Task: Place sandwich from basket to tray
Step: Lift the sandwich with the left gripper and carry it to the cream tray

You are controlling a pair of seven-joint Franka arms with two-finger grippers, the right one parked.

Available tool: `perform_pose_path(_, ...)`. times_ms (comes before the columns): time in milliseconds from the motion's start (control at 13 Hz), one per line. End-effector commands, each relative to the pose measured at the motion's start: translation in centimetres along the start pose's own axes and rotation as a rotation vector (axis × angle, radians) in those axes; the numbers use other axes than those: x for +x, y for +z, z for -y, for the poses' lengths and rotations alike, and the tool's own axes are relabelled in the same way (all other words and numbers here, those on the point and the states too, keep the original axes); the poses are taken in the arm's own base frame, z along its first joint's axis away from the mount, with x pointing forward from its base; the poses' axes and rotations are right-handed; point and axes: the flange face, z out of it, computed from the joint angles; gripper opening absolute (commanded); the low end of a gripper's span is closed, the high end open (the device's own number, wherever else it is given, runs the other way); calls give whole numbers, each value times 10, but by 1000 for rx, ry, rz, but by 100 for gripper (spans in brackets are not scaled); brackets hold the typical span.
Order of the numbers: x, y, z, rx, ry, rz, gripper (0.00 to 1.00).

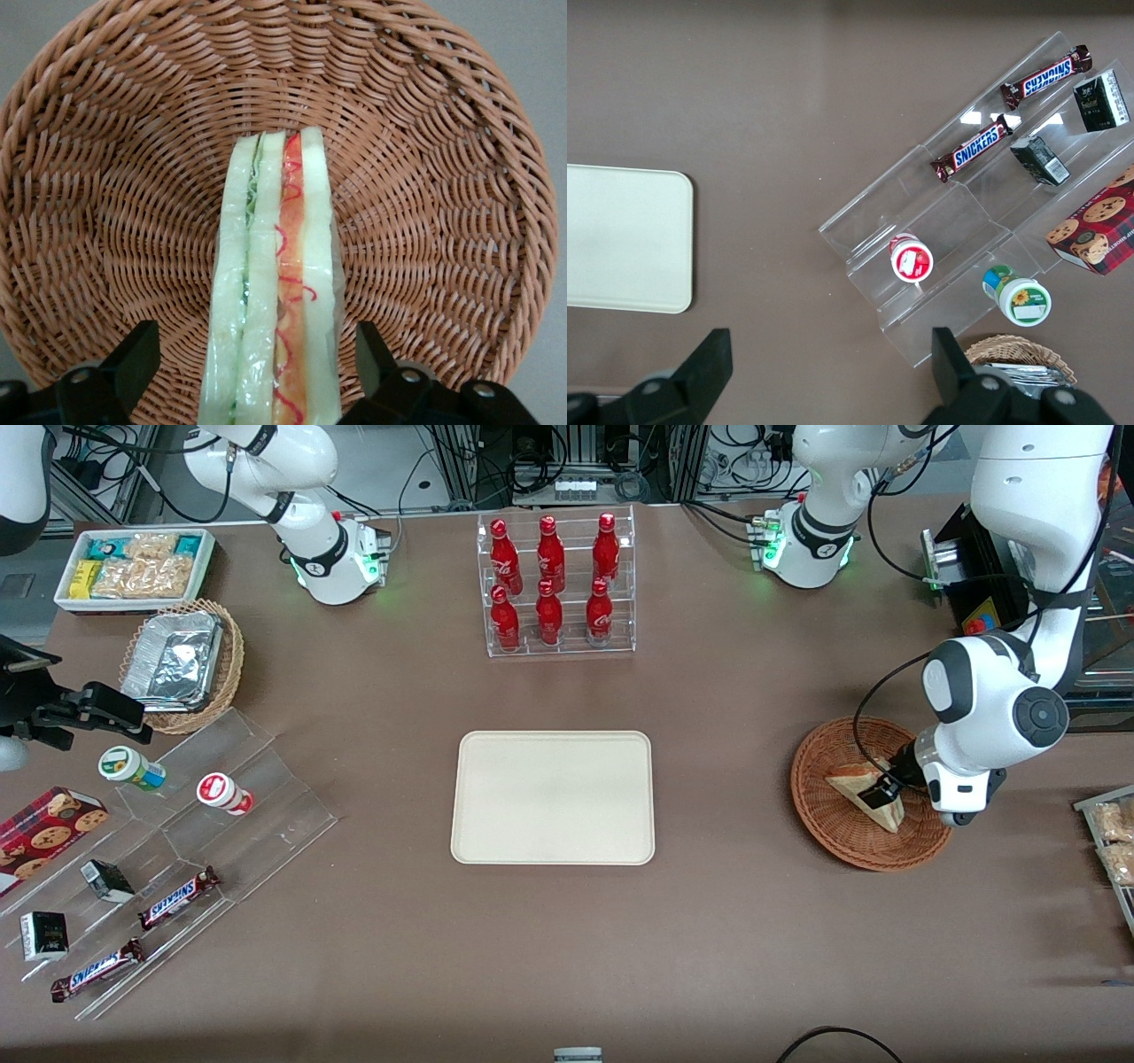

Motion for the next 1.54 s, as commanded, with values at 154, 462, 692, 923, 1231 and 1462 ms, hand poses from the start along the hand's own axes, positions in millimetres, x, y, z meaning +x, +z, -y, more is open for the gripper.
perform_pose_path(154, -3, 3, -4, -2, 9, -3, 61)
perform_pose_path(462, -9, -22, -18, -7, 39, -3, 33)
perform_pose_path(692, -23, -59, -28, -23, 85, -26, 33)
perform_pose_path(923, -46, -119, -66, 5, 157, 25, 33)
perform_pose_path(1231, -109, -150, -131, 30, 341, 42, 33)
perform_pose_path(1462, -154, -139, -178, 4, 472, 59, 33)
